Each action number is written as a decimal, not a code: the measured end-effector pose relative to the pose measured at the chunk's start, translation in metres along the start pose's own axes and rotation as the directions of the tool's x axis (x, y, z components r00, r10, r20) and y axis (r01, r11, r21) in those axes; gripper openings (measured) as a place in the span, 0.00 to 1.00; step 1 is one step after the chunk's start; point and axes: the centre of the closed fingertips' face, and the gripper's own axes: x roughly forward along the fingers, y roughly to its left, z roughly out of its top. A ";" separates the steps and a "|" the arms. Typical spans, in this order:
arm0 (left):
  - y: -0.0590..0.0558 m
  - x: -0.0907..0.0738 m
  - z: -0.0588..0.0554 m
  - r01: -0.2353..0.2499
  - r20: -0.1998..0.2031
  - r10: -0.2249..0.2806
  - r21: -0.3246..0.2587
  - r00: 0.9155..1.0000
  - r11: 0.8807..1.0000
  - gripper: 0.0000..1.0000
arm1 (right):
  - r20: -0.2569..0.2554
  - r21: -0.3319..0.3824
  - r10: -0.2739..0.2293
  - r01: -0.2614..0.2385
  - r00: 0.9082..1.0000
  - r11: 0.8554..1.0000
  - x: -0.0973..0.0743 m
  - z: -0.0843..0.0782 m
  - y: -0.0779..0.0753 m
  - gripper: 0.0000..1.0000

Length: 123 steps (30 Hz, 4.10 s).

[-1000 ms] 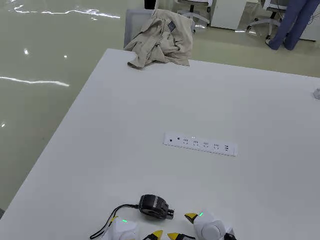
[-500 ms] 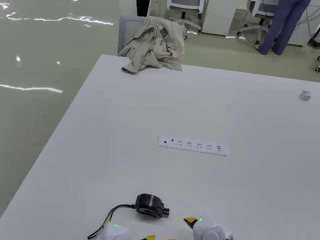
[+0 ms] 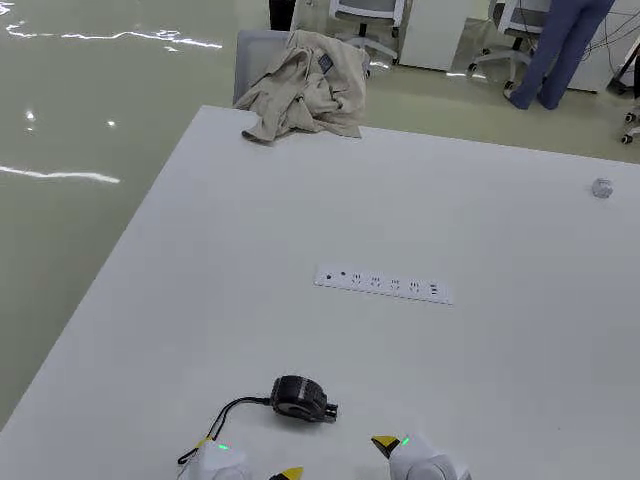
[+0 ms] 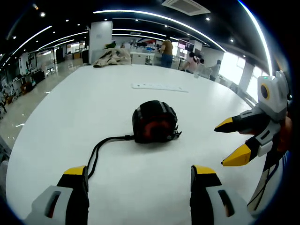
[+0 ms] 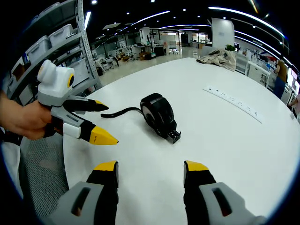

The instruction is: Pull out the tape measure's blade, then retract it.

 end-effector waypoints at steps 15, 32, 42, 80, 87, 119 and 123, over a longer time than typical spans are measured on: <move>0.004 -0.012 -0.006 0.016 -0.003 -0.016 0.010 1.000 1.000 0.88 | -0.001 0.006 -0.011 0.011 1.000 1.000 -0.018 -0.005 0.014 0.60; 0.009 -0.033 -0.015 0.030 -0.007 -0.030 0.005 1.000 1.000 0.89 | -0.005 0.004 -0.020 0.020 1.000 1.000 -0.038 -0.011 0.030 0.64; 0.007 -0.040 -0.014 0.049 -0.003 -0.049 0.011 0.999 0.999 0.90 | -0.017 0.031 -0.037 0.037 0.999 0.999 -0.051 -0.025 0.037 0.68; 0.008 -0.082 -0.025 0.076 -0.027 -0.076 0.004 0.997 0.997 1.00 | 0.033 0.101 -0.123 0.119 0.992 0.988 -0.113 -0.012 0.040 0.86; 0.008 -0.089 -0.024 0.085 -0.030 -0.084 0.001 0.996 0.996 1.00 | 0.029 0.111 -0.141 0.137 0.990 0.984 -0.122 -0.013 0.038 0.88; 0.007 -0.117 -0.037 0.111 -0.079 -0.111 -0.010 0.991 0.994 1.00 | 0.052 0.117 -0.182 0.175 0.982 0.978 -0.152 0.002 0.045 0.92; 0.008 -0.117 -0.037 0.112 -0.079 -0.112 -0.008 0.991 0.994 1.00 | 0.048 0.117 -0.185 0.178 0.982 0.977 -0.152 0.001 0.045 0.92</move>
